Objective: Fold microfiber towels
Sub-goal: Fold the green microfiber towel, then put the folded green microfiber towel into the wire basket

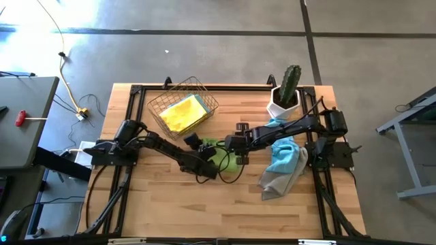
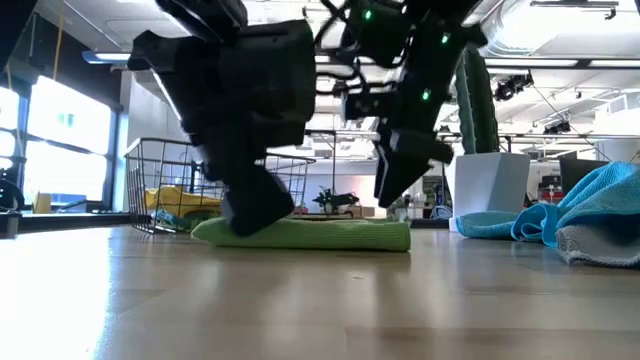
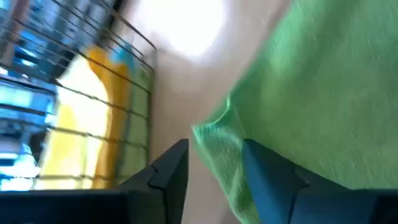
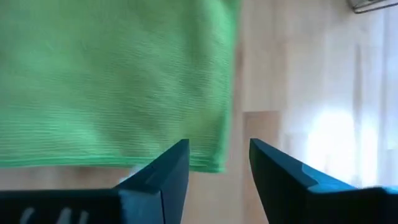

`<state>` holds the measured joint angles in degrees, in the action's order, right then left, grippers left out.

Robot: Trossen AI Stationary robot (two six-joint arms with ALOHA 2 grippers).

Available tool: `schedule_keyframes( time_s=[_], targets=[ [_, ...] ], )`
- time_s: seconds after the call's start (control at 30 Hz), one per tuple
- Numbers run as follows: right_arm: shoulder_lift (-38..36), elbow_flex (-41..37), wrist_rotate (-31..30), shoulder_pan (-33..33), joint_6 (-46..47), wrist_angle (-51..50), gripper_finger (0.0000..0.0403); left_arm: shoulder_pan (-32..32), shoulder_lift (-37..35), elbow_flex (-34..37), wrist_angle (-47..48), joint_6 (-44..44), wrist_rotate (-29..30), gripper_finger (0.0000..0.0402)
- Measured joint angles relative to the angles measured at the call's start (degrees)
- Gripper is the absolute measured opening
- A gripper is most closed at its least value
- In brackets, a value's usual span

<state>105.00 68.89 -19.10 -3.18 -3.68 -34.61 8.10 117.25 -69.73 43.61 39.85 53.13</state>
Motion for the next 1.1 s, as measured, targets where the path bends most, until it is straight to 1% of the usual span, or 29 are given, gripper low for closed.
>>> schedule_keyframes(
  time_s=[0.07,0.17,0.27,0.33,0.43,0.6,0.7,0.8,0.97,1.1],
  targets=[
    [-0.3,0.3,2.2,-0.7,2.2,0.6,0.0164,0.0,-0.1,-1.1,0.9,0.0,2.0,0.0147],
    [-0.4,0.3,6.3,-1.8,5.7,2.4,0.0165,0.2,-0.9,-2.5,2.6,-1.9,3.0,0.0148],
    [-0.3,-1.4,7.6,-3.1,8.9,9.3,0.0165,1.1,-0.8,-2.6,3.3,-5.8,2.5,0.0143],
    [0.2,-3.2,7.8,-3.8,11.1,14.1,0.0165,2.1,-1.2,-2.6,3.5,-7.6,1.1,0.0140],
    [0.2,-5.0,7.8,-4.6,15.3,18.0,0.0165,4.1,-2.4,-2.6,4.0,-11.4,-4.1,0.0135],
    [0.2,-8.0,7.7,-6.5,22.9,23.3,0.0165,6.9,-3.1,-2.2,2.6,-21.4,-13.7,0.0128],
    [0.2,-9.9,7.8,-7.9,24.8,24.8,0.0165,7.0,-3.2,-0.5,-0.7,-23.5,-19.4,0.0124],
    [0.2,-11.1,7.8,-9.1,25.9,24.5,0.0165,6.6,-3.6,1.1,-4.3,-22.8,-23.0,0.0119],
    [-0.6,-11.7,7.7,-11.2,26.0,21.0,0.0165,7.6,-3.8,1.0,-8.1,-15.2,-28.9,0.0111],
    [-2.9,-11.1,7.8,-11.8,26.3,14.8,0.0165,9.4,-4.1,0.0,-11.1,-11.1,-36.8,0.0104]
  ],
)
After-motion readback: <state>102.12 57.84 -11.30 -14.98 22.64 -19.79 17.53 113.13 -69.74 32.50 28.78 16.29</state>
